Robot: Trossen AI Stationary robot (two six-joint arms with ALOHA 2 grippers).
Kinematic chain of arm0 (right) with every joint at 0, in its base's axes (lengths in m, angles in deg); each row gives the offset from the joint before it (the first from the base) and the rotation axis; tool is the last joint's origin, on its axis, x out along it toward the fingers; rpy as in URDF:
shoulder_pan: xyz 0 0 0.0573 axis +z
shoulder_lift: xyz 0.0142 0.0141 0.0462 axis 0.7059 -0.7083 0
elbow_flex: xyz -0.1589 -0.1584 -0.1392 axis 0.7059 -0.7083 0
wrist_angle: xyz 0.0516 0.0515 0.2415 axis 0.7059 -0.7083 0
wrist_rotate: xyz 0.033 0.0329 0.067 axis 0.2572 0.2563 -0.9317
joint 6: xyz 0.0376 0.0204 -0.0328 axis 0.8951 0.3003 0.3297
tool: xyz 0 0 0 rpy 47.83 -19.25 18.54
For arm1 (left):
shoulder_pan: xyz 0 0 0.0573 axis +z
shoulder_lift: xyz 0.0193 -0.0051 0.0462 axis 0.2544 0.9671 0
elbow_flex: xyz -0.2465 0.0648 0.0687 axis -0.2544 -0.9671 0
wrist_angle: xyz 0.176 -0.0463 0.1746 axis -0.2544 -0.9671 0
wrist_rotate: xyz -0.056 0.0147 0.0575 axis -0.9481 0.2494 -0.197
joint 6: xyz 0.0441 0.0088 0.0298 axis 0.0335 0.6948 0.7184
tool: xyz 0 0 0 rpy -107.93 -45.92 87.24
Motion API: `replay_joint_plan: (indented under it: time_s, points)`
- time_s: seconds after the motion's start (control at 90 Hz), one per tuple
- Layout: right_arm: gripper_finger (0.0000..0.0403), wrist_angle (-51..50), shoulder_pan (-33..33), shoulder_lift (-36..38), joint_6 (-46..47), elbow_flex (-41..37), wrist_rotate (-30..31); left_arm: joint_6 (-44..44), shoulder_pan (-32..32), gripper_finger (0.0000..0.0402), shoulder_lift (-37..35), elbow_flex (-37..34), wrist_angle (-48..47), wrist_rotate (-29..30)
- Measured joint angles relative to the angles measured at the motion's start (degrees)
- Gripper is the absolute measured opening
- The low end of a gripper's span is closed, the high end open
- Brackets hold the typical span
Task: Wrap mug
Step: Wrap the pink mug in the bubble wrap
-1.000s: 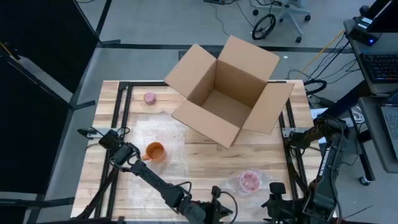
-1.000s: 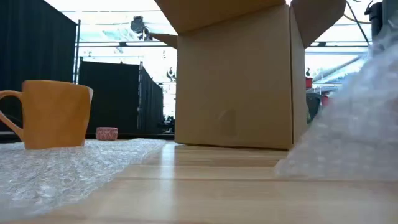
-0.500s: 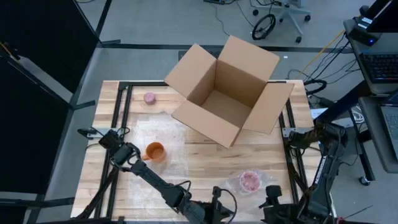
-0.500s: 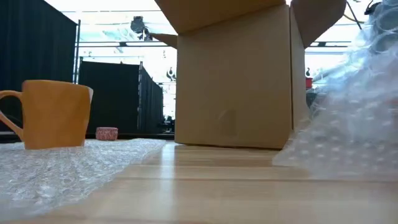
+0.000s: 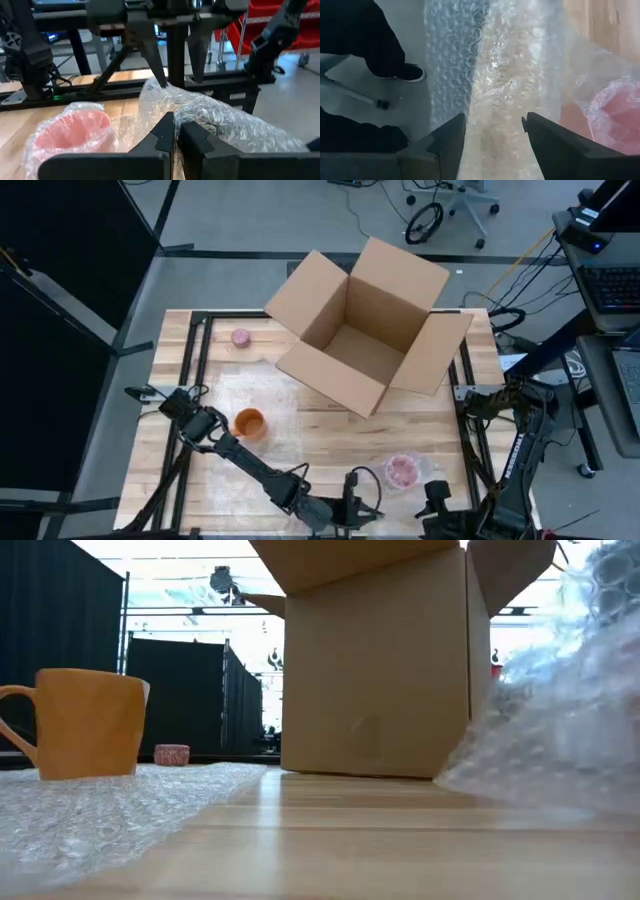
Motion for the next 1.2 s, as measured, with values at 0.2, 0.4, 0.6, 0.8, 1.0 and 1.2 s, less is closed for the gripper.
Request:
replay_joint_plan:
  time_s: [0.2, 0.4, 0.6, 0.8, 1.0, 1.2]
  points:
    - [0.0196, -2.67, 0.0, 0.0, 0.21, 0.0, -0.09, 0.04, 1.48, 0.0002, 0.0, 0.0, 0.7, 0.27]
    - [0.0196, -9.45, -0.59, 0.0, 2.93, -0.02, 0.37, 0.5, 2.99, 0.0002, 0.0, 0.0, 0.55, 0.4]
    - [0.0196, -14.69, -1.3, 0.0, 7.79, -0.02, 0.7, 2.77, 4.38, 0.0002, 0.0, 0.0, -0.25, 0.46]
    - [0.0196, -17.27, -1.22, 1.5, 12.27, -0.04, -0.11, 4.98, 5.67, 0.0002, 0.0, 0.02, 1.87, 0.86]
    - [0.0196, -16.65, -1.27, 4.26, 14.01, -0.04, 1.66, 3.63, 6.49, 0.0002, 0.0, 0.02, 0.56, 2.64]
    - [0.0196, -15.47, -1.27, 4.48, 14.03, -0.04, 1.63, 3.3, 7.27, 0.0002, 0.0, 0.02, 1.87, 7.62]
